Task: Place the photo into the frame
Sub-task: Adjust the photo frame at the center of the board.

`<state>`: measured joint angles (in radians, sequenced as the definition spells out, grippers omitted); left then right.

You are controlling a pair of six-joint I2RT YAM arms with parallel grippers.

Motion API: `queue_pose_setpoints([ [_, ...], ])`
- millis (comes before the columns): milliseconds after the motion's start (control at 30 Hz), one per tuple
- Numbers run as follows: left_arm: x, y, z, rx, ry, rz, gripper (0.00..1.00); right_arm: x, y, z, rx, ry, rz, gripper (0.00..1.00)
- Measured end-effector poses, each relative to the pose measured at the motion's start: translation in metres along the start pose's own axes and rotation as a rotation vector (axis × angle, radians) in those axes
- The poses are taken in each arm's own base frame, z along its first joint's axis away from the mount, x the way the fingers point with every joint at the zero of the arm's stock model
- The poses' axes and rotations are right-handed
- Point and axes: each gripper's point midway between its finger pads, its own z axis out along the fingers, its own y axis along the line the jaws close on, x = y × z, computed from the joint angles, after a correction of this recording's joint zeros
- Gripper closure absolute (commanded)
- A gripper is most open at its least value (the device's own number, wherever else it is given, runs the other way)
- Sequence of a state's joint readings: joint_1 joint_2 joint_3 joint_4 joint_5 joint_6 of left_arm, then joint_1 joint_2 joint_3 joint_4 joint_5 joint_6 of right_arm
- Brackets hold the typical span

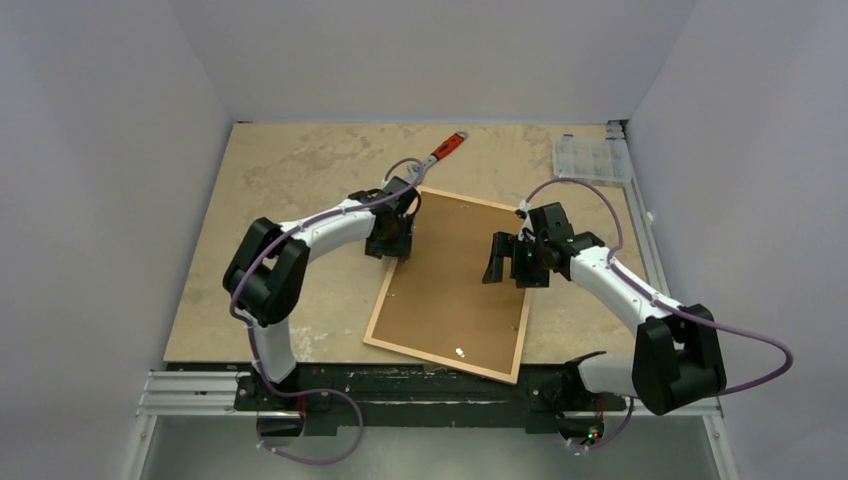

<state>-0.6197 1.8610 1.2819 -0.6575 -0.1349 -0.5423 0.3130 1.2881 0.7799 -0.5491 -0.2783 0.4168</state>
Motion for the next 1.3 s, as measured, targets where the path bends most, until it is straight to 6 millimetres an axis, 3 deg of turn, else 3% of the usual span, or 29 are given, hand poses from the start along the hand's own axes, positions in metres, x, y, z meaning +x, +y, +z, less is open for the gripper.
queue_pose_setpoints([
  [100, -0.01, 0.006, -0.003, 0.004, -0.026, -0.031, 0.13, 0.001, 0.0, -0.001, 0.002, 0.002, 0.001, 0.12],
  [167, -0.011, 0.01, -0.011, 0.013, -0.049, -0.061, 0.13, 0.001, -0.001, -0.002, 0.005, 0.001, 0.001, 0.12],
  [267, 0.003, 0.017, -0.038, 0.044, -0.086, -0.123, 0.13, -0.001, 0.002, -0.008, -0.002, -0.023, -0.005, 0.12],
  [400, 0.039, 0.026, -0.084, 0.115, -0.16, -0.241, 0.13, -0.008, 0.008, -0.017, -0.025, -0.07, -0.013, 0.12],
  [500, 0.081, 0.023, -0.1, 0.171, -0.166, -0.301, 0.13, -0.008, 0.01, -0.018, -0.034, -0.075, -0.011, 0.12],
  [700, 0.159, 0.018, -0.093, 0.2, -0.061, -0.371, 0.16, -0.002, 0.008, -0.013, -0.039, -0.06, 0.0, 0.12],
  [833, 0.187, 0.014, -0.091, 0.202, -0.029, -0.415, 0.2, 0.004, 0.007, -0.01, -0.05, -0.043, 0.007, 0.13],
  [1067, 0.2, 0.007, -0.071, 0.123, 0.012, -0.458, 0.25, 0.006, 0.01, -0.01, -0.067, -0.036, 0.012, 0.13],
  [1300, 0.19, -0.006, -0.066, 0.117, 0.002, -0.498, 0.38, 0.007, 0.011, -0.01, -0.075, -0.033, 0.011, 0.13],
])
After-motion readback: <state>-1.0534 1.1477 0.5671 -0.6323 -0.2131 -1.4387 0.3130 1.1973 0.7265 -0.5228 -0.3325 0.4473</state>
